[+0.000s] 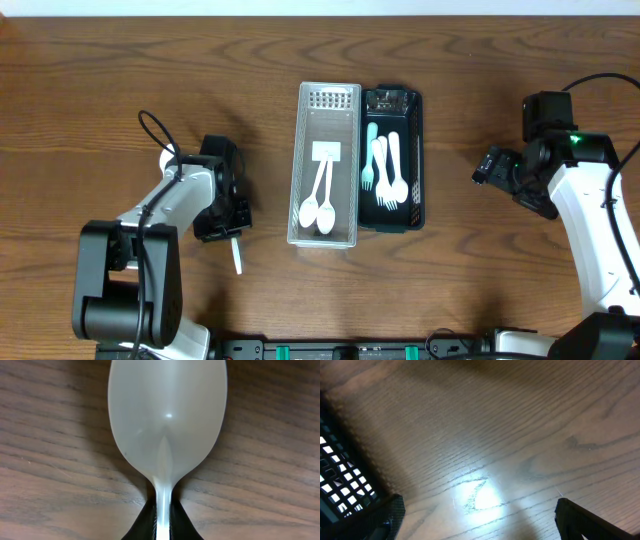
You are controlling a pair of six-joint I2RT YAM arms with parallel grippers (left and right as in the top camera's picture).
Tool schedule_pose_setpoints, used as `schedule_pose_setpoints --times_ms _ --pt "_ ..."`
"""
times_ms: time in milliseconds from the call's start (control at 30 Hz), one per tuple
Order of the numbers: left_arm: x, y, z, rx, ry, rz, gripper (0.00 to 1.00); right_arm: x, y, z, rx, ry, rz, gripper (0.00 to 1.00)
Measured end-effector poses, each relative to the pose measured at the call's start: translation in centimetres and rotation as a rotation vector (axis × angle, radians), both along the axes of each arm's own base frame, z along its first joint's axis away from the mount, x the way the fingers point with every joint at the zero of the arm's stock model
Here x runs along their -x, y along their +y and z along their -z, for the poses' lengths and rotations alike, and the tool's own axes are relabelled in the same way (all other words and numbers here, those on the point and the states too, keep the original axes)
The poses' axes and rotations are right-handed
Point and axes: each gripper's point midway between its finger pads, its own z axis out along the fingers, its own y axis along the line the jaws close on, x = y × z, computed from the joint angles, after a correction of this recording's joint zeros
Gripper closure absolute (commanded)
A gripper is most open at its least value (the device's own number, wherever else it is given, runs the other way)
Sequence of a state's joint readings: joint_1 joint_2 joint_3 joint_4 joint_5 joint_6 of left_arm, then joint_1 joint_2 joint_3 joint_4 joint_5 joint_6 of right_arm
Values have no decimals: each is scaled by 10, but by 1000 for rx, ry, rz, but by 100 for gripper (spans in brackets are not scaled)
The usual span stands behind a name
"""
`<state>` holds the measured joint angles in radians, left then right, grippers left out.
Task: Pack container
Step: 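Carry the spoon right and drop it into the grey basket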
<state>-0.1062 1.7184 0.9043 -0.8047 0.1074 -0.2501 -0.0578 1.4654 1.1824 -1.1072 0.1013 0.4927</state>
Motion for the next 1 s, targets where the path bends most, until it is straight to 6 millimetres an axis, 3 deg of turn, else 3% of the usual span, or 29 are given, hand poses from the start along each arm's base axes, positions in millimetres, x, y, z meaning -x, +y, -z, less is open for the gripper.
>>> schedule_pose_setpoints --times_ms 100,200,267,333,400,500,567,700,867,900,1000 --pt "11 1 -7 -1 56 11 95 0 0 0 0 2 0 1" --pt "0 -2 -34 10 24 15 94 1 0 0 0 5 0 1" --pt "-23 -8 -69 31 -89 23 94 1 0 0 0 4 0 1" --pt "-52 -22 -117 73 -265 50 94 1 0 0 0 3 0 1" --pt "-69 -38 -157 119 -411 85 94 0 0 0 0 1 0 1" --pt "-76 -73 -209 210 -602 153 94 0 0 0 0 0 0 1" --pt "-72 -93 -222 256 -643 193 94 0 0 0 0 0 0 1" --pt "-66 -129 -216 307 -627 271 94 0 0 0 0 0 0 1" --pt "-59 -169 -178 311 -522 385 92 0 0 0 0 1 0 1" --pt "-58 -173 -170 306 -498 398 87 0 0 0 0 1 0 1" --pt "-56 -181 -140 282 -414 431 50 1 0 0 0 3 0 1"
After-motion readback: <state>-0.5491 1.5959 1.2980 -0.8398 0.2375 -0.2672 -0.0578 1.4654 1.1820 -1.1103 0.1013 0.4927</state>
